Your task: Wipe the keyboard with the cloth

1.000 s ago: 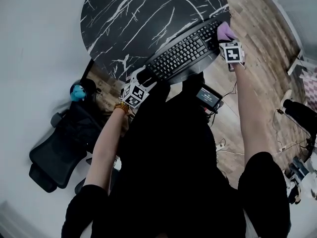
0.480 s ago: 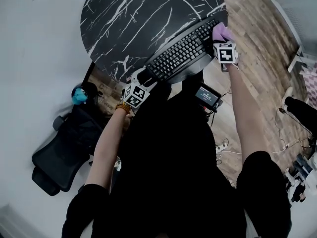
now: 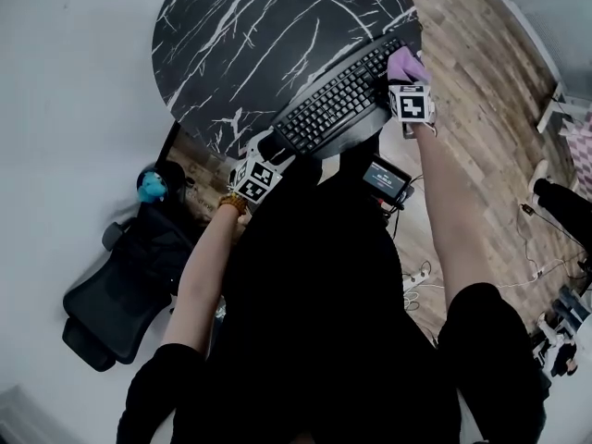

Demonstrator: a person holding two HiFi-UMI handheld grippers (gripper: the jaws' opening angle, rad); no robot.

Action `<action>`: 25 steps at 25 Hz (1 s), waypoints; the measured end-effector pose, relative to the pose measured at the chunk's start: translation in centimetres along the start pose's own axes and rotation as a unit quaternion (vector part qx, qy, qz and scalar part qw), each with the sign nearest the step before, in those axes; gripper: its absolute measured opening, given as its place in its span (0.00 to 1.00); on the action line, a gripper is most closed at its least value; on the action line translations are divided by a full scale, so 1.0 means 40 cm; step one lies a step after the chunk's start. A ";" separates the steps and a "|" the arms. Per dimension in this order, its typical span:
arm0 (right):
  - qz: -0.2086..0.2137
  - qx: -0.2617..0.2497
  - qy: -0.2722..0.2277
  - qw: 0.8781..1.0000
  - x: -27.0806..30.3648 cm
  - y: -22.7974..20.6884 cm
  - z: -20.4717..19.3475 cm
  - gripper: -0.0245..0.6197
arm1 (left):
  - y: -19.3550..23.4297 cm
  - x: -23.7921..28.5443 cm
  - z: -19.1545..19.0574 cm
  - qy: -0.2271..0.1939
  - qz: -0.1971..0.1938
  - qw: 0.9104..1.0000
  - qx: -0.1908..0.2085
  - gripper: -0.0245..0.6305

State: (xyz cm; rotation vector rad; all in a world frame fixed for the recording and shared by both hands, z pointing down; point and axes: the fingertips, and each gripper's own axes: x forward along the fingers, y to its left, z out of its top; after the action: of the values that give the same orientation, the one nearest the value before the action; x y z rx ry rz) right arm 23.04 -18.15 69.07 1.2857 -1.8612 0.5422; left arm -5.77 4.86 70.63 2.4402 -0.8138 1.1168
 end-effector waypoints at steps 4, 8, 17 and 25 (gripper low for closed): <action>-0.003 0.016 0.004 1.000 -0.006 -0.003 0.000 0.13 | -0.001 0.000 0.001 0.001 -0.001 1.000 -0.001 0.54; 0.000 0.027 0.003 1.000 -0.005 -0.001 0.000 0.13 | -0.002 0.001 0.001 0.002 -0.002 1.000 0.000 0.54; 0.023 0.059 -0.011 0.998 -0.021 0.056 -0.003 0.13 | -0.001 0.003 0.003 0.000 -0.004 1.000 -0.002 0.54; 0.019 0.067 -0.011 0.997 -0.033 0.103 -0.014 0.13 | -0.002 0.003 0.004 -0.004 -0.004 1.000 -0.004 0.54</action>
State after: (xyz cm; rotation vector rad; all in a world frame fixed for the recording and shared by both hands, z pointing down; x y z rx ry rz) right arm 19.70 -15.39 68.71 1.3500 -1.8975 0.6870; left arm -5.57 4.78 70.63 2.4412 -0.8079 1.0984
